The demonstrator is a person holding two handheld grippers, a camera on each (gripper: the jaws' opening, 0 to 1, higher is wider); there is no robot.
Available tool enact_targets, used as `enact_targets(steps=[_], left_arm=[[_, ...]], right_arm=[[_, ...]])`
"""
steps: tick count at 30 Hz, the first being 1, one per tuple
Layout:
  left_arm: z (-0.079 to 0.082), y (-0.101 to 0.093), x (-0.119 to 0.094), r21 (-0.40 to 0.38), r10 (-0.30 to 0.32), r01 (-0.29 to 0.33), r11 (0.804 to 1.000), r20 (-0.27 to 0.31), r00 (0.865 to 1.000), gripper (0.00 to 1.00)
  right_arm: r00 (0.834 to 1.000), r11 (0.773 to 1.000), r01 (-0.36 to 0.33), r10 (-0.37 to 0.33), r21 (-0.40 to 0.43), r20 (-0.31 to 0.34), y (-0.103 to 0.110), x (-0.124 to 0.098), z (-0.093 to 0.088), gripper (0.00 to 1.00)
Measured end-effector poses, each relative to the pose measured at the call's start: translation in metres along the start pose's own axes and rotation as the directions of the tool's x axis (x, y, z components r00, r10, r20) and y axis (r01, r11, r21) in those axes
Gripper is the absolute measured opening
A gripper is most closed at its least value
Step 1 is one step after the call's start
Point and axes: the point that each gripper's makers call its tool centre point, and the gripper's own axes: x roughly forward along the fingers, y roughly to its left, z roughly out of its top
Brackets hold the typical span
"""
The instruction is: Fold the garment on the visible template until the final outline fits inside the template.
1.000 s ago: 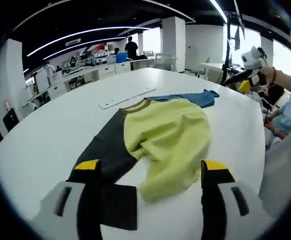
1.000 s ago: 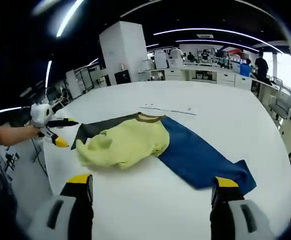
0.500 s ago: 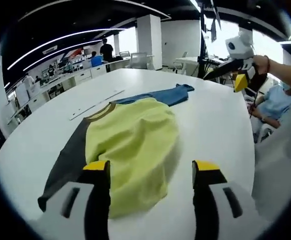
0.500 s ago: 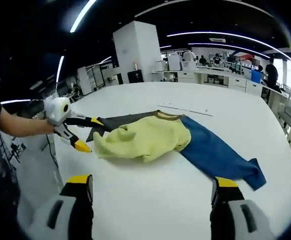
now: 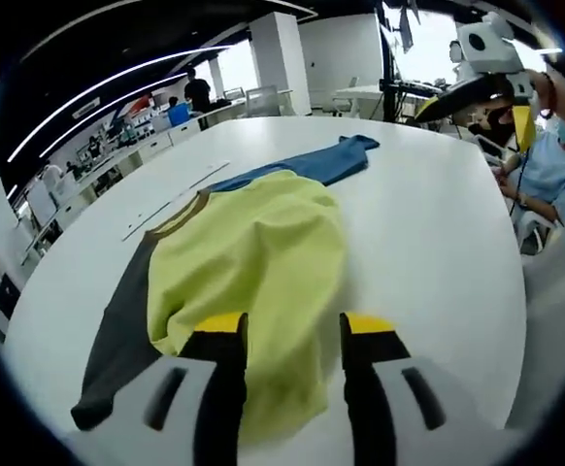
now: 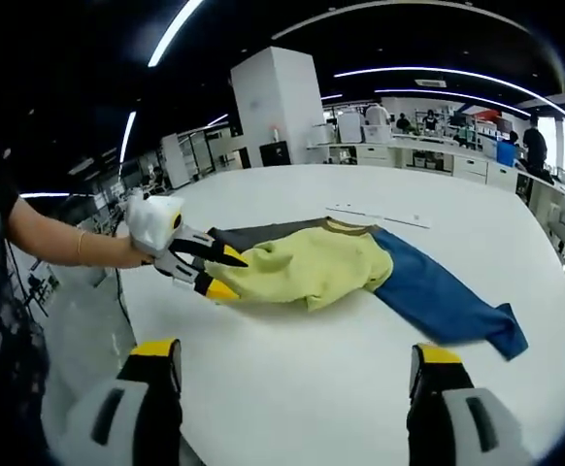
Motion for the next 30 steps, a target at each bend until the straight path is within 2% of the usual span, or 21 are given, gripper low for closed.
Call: enact_targets(steps=[4,6,7,10,14,15,18,19,21,23,26,30], left_arm=[[-0.004,-0.009,0.012,0.090,-0.020,0.024,0.996,-0.049,0.999,0.23],[-0.010,-0.009,0.018,0.088,0.002,0.006,0.996,-0.088,0.996,0.12],[-0.014,-0.011,0.019,0.093,-0.009,0.020,0.995,-0.116,0.993,0.07],[-0.012,-0.011,0.023,0.110,-0.019,0.032,0.993,-0.116,0.993,0.00],[-0.002,-0.011,0.017,0.115,-0.064,0.075,0.990,-0.098,0.993,0.00],[0.005,-0.010,0.013,0.096,-0.085,0.092,0.991,-0.080,0.993,0.00],[0.017,0.002,0.005,0.033,-0.095,0.097,0.995,-0.054,0.994,0.00],[0.021,0.009,0.001,-0.004,-0.088,0.088,0.996,-0.053,0.995,0.00],[0.027,0.019,-0.003,-0.032,-0.077,0.075,0.997,-0.045,0.996,0.00],[0.038,0.027,-0.005,-0.071,-0.081,0.080,0.994,-0.007,0.997,0.00],[0.052,0.051,-0.008,-0.130,-0.065,0.069,0.989,0.034,0.997,0.00],[0.058,0.077,-0.004,-0.179,-0.042,0.051,0.983,0.057,0.997,0.00]], right_arm=[[1.000,1.000,0.013,-0.013,0.001,-0.002,0.000,-0.001,-0.003,0.98],[1.000,1.000,0.017,-0.017,0.018,0.010,-0.001,-0.001,-0.003,0.97],[1.000,0.999,0.020,-0.020,0.028,0.017,-0.001,-0.001,-0.002,0.97],[0.999,0.999,0.039,-0.040,0.030,0.021,-0.003,-0.002,-0.003,0.96],[0.998,0.998,0.058,-0.058,0.002,0.014,-0.003,-0.002,-0.003,0.96],[0.998,0.998,0.056,-0.056,0.000,0.015,-0.002,-0.001,-0.002,0.96],[0.998,0.998,0.056,-0.056,0.006,0.019,-0.002,0.001,-0.001,0.96],[0.998,0.998,0.057,-0.058,0.013,0.029,-0.003,0.001,0.000,0.96],[0.998,0.998,0.052,-0.053,0.025,0.040,-0.002,0.003,0.003,0.96],[0.998,0.998,0.050,-0.051,0.026,0.042,-0.001,0.004,0.003,0.97],[0.998,0.998,0.053,-0.053,0.015,0.039,-0.001,0.005,0.005,0.97],[0.997,0.998,0.065,-0.066,0.020,0.040,-0.004,0.005,0.005,0.97]])
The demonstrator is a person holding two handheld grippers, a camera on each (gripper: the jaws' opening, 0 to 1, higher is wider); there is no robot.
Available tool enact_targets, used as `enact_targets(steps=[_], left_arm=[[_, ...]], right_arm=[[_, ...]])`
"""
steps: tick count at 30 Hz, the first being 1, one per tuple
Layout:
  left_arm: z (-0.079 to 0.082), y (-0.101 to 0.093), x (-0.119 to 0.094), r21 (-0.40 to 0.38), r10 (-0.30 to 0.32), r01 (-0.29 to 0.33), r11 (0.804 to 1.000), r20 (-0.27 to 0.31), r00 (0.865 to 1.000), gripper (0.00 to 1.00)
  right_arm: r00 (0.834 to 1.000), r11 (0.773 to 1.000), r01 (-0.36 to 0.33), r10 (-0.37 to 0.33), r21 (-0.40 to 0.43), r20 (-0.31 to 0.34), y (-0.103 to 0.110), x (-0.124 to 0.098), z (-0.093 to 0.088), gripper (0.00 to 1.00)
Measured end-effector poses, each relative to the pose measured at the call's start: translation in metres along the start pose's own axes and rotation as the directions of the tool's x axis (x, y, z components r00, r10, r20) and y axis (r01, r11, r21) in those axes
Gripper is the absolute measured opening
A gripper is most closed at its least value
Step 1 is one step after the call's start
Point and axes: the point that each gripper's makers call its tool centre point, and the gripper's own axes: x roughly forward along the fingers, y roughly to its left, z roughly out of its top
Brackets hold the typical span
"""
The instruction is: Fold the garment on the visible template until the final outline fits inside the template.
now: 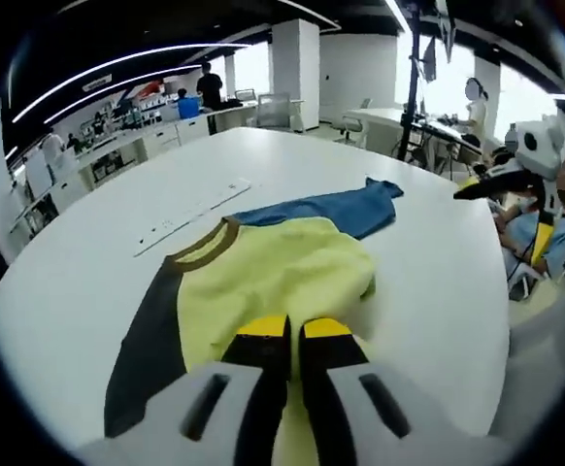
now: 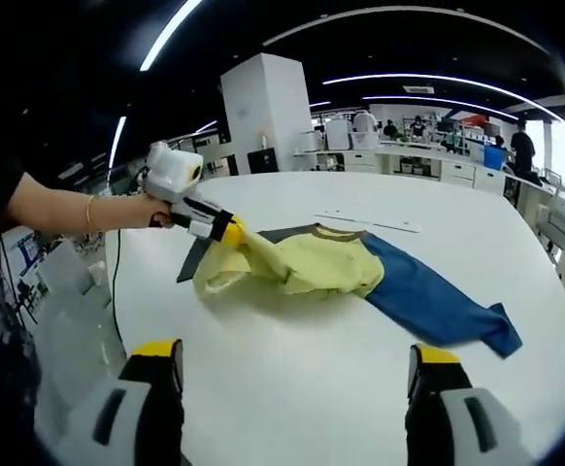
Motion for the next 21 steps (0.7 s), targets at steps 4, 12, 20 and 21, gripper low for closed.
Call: enact_targets(steps=[4,12,20,21], left_arm=[[-0.002,0.024,0.007,-0.074,0.027,-0.026,0.997,0.003,1.000,0.00],[-0.009,0.065,0.023,-0.139,0.084,-0.084,0.987,-0.003,0.996,0.00],[-0.026,0.093,0.045,-0.129,0.141,-0.147,0.981,-0.054,0.988,0.00],[-0.028,0.094,0.048,-0.123,0.144,-0.151,0.981,-0.062,0.988,0.00]], right_arm=[[1.000,1.000,0.012,-0.012,0.015,-0.002,-0.004,0.000,-0.003,0.96],[1.000,0.999,0.026,-0.026,0.048,-0.013,-0.010,0.002,-0.009,0.96],[1.000,0.998,0.027,-0.026,0.055,-0.018,-0.011,0.014,-0.007,0.94],[0.999,0.998,0.027,-0.025,0.051,-0.021,-0.011,0.015,-0.007,0.93]])
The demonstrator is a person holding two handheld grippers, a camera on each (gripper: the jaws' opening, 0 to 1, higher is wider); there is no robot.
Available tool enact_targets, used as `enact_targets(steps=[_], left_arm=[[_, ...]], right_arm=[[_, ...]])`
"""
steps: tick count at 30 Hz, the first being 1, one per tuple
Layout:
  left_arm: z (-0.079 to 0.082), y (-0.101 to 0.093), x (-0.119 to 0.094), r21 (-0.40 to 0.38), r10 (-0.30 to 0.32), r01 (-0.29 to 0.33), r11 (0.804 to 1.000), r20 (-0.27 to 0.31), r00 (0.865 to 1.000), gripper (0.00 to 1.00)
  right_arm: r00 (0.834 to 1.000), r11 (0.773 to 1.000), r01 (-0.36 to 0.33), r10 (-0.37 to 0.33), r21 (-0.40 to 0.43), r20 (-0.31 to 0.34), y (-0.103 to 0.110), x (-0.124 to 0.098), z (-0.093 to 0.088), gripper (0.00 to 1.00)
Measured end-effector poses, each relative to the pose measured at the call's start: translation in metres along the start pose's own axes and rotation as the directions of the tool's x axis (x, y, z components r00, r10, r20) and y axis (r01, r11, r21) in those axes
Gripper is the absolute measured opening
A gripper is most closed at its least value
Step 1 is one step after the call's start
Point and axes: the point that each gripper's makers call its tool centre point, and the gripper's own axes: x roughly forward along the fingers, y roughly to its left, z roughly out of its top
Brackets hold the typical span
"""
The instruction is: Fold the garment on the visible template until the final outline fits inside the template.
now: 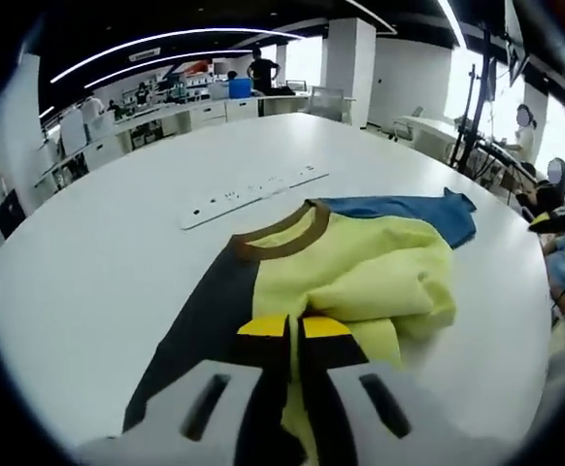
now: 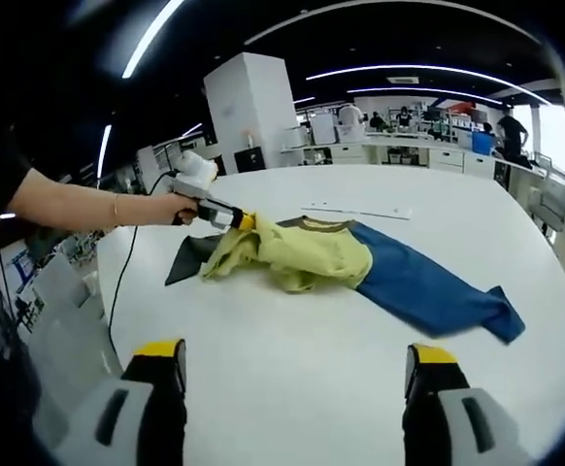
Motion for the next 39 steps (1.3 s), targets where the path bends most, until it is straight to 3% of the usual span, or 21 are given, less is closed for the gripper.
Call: enact_targets(steps=[9,17,21,29,34,39], left_arm=[[-0.014,0.007,0.015,0.005,0.013,-0.012,1.000,-0.036,0.999,0.03],[-0.026,0.014,0.016,0.032,0.060,-0.058,0.998,-0.080,0.995,0.13],[-0.016,0.021,0.008,-0.005,0.086,-0.086,0.996,-0.043,0.995,0.18],[0.011,0.025,-0.027,-0.129,0.075,-0.064,0.990,0.087,0.993,0.35],[0.009,0.022,-0.050,-0.080,0.071,-0.063,0.995,0.096,0.993,0.39],[0.002,0.015,-0.073,-0.095,0.059,-0.048,0.994,0.119,0.991,0.42]], right_arm=[[1.000,1.000,-0.016,0.016,0.004,-0.011,0.002,0.011,0.001,0.90],[1.000,1.000,-0.014,0.015,0.010,-0.022,0.003,0.011,-0.003,0.89],[0.999,1.000,-0.022,0.022,-0.002,-0.028,0.005,0.011,-0.002,0.89],[0.999,0.999,-0.036,0.035,-0.025,-0.024,0.010,0.013,0.006,0.89],[0.998,0.998,-0.057,0.056,-0.039,-0.026,0.015,0.020,0.012,0.88],[0.996,0.995,-0.089,0.088,-0.045,-0.032,0.022,0.027,0.017,0.86]])
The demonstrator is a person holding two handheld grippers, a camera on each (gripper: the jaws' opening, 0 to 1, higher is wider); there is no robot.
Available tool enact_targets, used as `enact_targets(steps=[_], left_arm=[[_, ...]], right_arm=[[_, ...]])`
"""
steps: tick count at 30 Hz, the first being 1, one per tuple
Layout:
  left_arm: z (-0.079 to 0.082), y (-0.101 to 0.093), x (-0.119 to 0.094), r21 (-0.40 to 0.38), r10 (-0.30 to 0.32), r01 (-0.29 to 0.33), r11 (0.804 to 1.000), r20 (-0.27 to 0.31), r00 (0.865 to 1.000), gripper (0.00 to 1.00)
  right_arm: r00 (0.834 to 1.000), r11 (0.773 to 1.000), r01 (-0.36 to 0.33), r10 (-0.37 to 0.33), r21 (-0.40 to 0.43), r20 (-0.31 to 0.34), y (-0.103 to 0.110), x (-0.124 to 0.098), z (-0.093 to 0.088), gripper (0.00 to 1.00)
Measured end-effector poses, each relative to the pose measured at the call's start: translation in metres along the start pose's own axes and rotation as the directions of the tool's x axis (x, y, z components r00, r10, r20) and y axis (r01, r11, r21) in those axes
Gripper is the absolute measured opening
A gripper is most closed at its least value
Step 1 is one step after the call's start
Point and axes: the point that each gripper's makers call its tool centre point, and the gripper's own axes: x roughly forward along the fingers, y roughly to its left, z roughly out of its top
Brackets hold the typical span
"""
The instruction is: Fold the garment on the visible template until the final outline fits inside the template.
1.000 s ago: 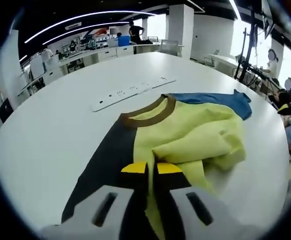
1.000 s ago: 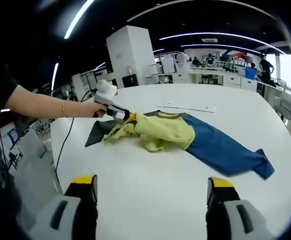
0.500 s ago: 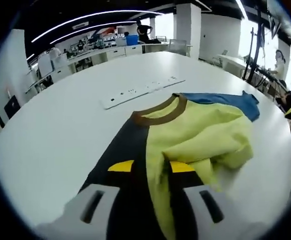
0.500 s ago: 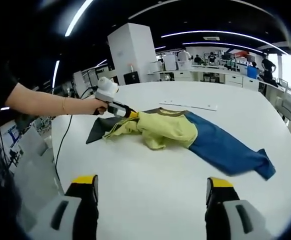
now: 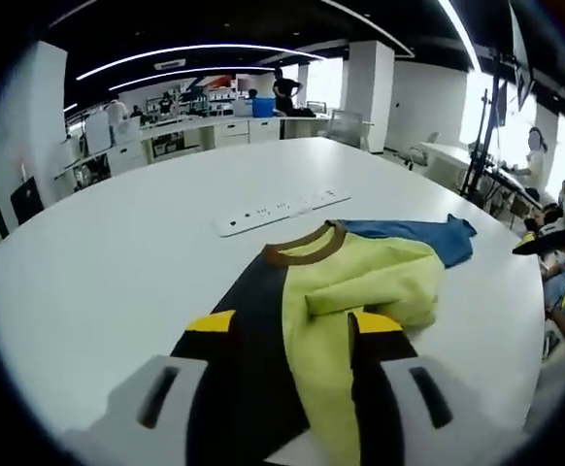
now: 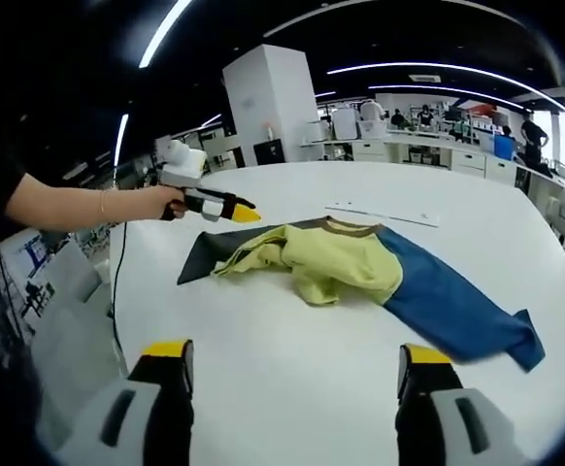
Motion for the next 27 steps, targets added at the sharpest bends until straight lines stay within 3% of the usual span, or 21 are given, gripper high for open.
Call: enact_targets(steps=[8,16,22,27], left_arm=[[-0.028,-0.009,-0.028,-0.065,0.005,-0.005,0.998,0.001,1.000,0.43],[-0.056,-0.019,-0.048,-0.060,0.012,-0.014,0.998,-0.029,1.000,0.41],[-0.082,-0.031,-0.053,-0.078,0.003,-0.008,0.997,-0.061,0.998,0.39],[-0.091,-0.034,-0.053,-0.122,0.008,-0.015,0.992,-0.059,0.998,0.38]], right_arm=[[0.999,0.999,-0.038,0.038,0.031,-0.013,-0.002,0.012,0.005,0.79],[0.999,0.999,-0.040,0.041,0.028,-0.034,-0.012,0.026,0.008,0.72],[0.999,0.999,-0.032,0.034,0.042,-0.040,-0.021,0.039,0.008,0.69],[0.998,0.999,-0.031,0.032,0.038,-0.046,-0.025,0.049,0.010,0.65]])
